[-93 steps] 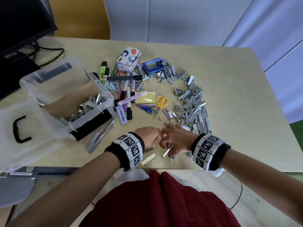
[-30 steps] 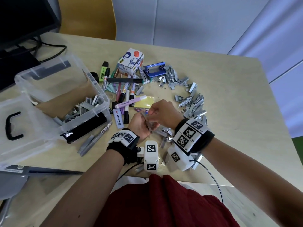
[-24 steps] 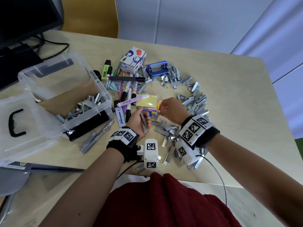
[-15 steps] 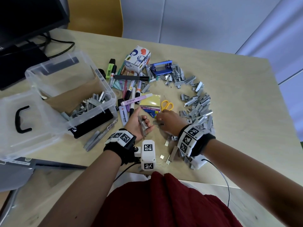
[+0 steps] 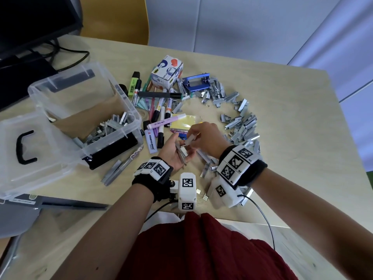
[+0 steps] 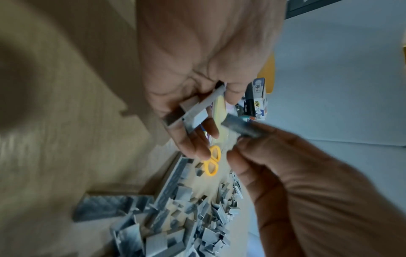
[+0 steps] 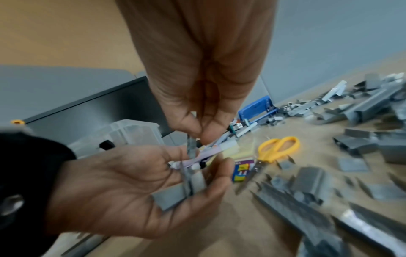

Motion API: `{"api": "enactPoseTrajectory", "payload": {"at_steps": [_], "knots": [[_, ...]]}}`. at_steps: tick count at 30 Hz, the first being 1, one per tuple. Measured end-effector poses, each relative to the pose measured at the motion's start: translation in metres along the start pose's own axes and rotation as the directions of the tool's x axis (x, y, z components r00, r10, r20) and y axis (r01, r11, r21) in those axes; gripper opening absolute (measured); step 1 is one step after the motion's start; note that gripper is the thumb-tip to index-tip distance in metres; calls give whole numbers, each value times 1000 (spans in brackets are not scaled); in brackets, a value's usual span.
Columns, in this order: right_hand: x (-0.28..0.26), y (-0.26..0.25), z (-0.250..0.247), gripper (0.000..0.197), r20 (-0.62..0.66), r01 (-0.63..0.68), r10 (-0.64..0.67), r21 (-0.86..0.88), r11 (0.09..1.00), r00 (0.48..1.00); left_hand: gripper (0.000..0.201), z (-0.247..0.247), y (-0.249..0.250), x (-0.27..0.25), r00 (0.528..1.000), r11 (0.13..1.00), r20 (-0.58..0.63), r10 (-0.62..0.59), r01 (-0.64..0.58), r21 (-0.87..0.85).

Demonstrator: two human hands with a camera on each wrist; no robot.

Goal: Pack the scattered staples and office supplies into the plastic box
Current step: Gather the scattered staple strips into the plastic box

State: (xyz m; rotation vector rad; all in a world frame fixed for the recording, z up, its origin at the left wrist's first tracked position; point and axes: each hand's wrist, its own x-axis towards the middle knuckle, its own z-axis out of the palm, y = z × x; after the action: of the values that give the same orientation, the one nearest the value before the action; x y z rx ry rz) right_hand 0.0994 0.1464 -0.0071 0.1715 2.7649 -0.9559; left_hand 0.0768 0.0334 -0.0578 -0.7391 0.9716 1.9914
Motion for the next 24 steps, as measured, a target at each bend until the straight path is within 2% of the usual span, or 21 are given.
{"api": "enactPoseTrajectory", "payload": {"at_steps": [2, 4, 5, 8, 10, 13, 15, 17, 19, 21, 22, 23, 24], "knots": [[-2, -6, 2, 20, 68, 47, -45, -36, 998, 997, 46, 1, -1, 0, 999, 999, 45, -18, 20, -29], [-3, -8, 4, 20, 121, 89, -78, -87, 992, 990, 38, 2, -1, 1, 999, 999, 35, -19, 21, -42], [-3, -8, 4, 20, 103, 94, -84, -92, 991, 991, 34, 2, 0, 1, 1000, 999, 20, -12, 12, -33], [-1, 2, -4, 26, -60, 31, -30, 10, 999, 998, 29, -1, 3, 3, 1000, 1000, -30, 4, -4, 6], [2, 15, -7, 28, -82, -21, 22, 13, 1000, 996, 29, -5, 6, 5, 999, 1000, -31, -14, 14, 3], [3, 33, 1, 21, 72, -33, 49, -210, 977, 996, 29, -10, 9, 5, 999, 999, -29, -34, 33, -12], [2, 40, 15, 32, 170, 13, 47, -334, 942, 984, 30, -11, 9, 4, 999, 999, -26, -45, 45, -12], [2, 43, 28, 38, 185, 68, 10, -410, 910, 983, 34, -10, 10, 1, 998, 997, -9, -68, 68, 40], [4, 43, 33, 35, 167, 98, -26, -438, 893, 986, 37, -8, 10, -3, 998, 984, -13, -59, 60, 167], [7, 43, 32, 33, 149, 91, -31, -417, 904, 988, 39, -9, 10, -7, 1000, 935, -29, -4, 14, 355], [9, 44, 30, 33, 136, 79, -28, -392, 917, 990, 39, -8, 10, -9, 999, 879, -23, 46, -29, 476], [11, 45, 28, 31, 123, 62, -19, -358, 932, 992, 39, -8, 9, -12, 995, 771, 2, 104, -82, 631], [14, 47, 27, 28, 106, 48, -15, -320, 946, 994, 39, -7, 10, -16, 988, 586, 45, 149, -125, 801]]}}
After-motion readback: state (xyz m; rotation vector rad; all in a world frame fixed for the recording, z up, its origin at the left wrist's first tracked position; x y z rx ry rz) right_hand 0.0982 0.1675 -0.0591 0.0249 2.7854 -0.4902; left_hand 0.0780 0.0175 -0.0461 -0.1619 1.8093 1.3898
